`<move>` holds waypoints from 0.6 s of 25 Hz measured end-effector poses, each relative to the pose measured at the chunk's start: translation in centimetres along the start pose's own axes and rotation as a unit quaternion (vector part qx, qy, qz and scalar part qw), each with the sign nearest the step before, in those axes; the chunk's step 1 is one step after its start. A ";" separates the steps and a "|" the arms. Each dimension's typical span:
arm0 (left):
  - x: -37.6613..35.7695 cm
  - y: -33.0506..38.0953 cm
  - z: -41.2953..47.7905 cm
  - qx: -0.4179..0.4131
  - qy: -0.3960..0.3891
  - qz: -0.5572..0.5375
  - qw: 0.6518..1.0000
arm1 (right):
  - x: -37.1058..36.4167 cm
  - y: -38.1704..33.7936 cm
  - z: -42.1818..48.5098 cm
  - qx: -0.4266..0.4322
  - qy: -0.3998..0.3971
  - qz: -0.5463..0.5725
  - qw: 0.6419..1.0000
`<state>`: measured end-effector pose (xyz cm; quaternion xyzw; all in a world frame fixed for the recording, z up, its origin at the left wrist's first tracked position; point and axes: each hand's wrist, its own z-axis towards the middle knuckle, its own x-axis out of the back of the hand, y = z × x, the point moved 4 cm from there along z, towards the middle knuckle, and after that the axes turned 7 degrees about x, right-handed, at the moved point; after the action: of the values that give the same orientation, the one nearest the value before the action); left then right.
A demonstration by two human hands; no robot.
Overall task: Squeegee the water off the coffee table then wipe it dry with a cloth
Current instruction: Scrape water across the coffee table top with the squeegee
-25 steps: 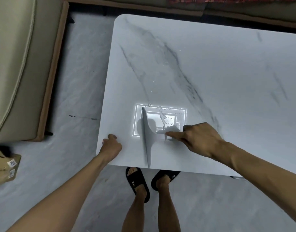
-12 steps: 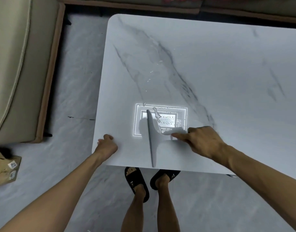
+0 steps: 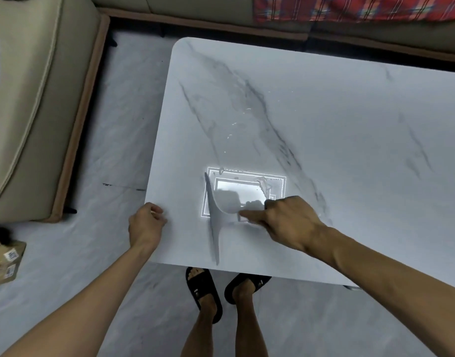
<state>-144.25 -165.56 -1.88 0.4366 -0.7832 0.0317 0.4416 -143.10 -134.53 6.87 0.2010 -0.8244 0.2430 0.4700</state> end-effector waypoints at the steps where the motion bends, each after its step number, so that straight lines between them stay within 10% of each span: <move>1: 0.5 0.0 0.1 0.001 0.011 -0.008 1.000 | -0.4 -1.7 2.4 0.023 -0.017 0.011 1.000; 15: -3.7 3.4 -0.7 0.006 -0.121 0.073 0.990 | -3.2 7.5 0.6 -0.087 0.044 0.044 0.994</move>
<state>-145.33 -160.69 -2.98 0.3810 -0.8606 0.0154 0.3376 -146.21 -128.53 2.20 0.1117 -0.8288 0.1995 0.5106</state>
